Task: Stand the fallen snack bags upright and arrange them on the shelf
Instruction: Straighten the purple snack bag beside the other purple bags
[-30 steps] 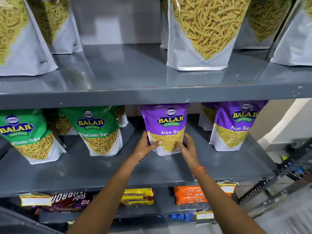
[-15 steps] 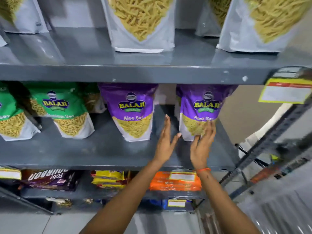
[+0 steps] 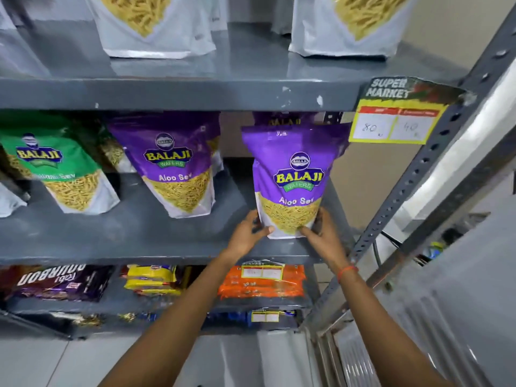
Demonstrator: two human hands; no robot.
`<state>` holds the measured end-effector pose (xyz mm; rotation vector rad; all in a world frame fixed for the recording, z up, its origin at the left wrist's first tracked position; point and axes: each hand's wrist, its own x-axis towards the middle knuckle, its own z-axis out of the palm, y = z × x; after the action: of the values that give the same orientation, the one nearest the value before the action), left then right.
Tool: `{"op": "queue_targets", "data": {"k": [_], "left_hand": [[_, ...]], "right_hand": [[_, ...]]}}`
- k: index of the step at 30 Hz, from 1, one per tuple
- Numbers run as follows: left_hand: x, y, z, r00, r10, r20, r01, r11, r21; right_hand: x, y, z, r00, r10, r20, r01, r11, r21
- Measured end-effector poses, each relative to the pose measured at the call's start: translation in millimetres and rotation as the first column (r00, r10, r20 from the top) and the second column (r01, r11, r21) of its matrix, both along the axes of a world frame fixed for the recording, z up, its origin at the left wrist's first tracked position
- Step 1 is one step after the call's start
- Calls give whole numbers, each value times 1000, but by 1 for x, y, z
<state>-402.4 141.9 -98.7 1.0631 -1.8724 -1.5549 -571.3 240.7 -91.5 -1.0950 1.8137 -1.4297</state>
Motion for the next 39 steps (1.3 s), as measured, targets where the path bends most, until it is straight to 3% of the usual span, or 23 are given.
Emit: {"op": "queue_targets", "data": {"k": [11, 13, 15, 17, 20, 22, 25, 28, 30, 33, 39], "left_hand": [[13, 56, 18, 1000, 6, 20, -6, 1000, 20], [14, 58, 21, 999, 27, 36, -24, 996, -81], [18, 60, 26, 993, 99, 59, -82, 967, -243], [26, 59, 36, 983, 184, 16, -165, 913, -373], [46, 46, 56, 958, 251, -142, -288, 810, -511], [61, 30, 61, 924, 314, -219, -383, 751, -539], [103, -11, 56, 836, 464, -293, -549, 698, -459], [152, -59, 39, 796, 555, -243, -606, 721, -336], [174, -92, 24, 838, 540, -84, -545, 813, -205], [194, -129, 11, 956, 285, 73, -282, 958, -58], [208, -118, -1, 980, 186, 62, -185, 982, -35]], "right_hand": [[28, 47, 3, 995, -62, 84, 67, 996, -59], [45, 49, 13, 963, -268, -41, 261, 957, -123], [69, 49, 24, 880, -413, -236, 332, 889, -316], [96, 41, 32, 853, -397, -338, 216, 859, -465], [132, 9, 47, 850, -302, -431, 29, 845, -534], [146, -16, 52, 852, -243, -463, -30, 861, -508], [174, -63, 53, 914, -93, -395, -81, 911, -403], [192, -118, 41, 966, 30, -257, -81, 978, -191], [192, -150, 30, 986, 100, -132, -104, 994, -30], [186, -181, 12, 984, 171, 49, -174, 983, 54], [191, -155, 0, 988, 100, 115, -107, 993, 58]]}}
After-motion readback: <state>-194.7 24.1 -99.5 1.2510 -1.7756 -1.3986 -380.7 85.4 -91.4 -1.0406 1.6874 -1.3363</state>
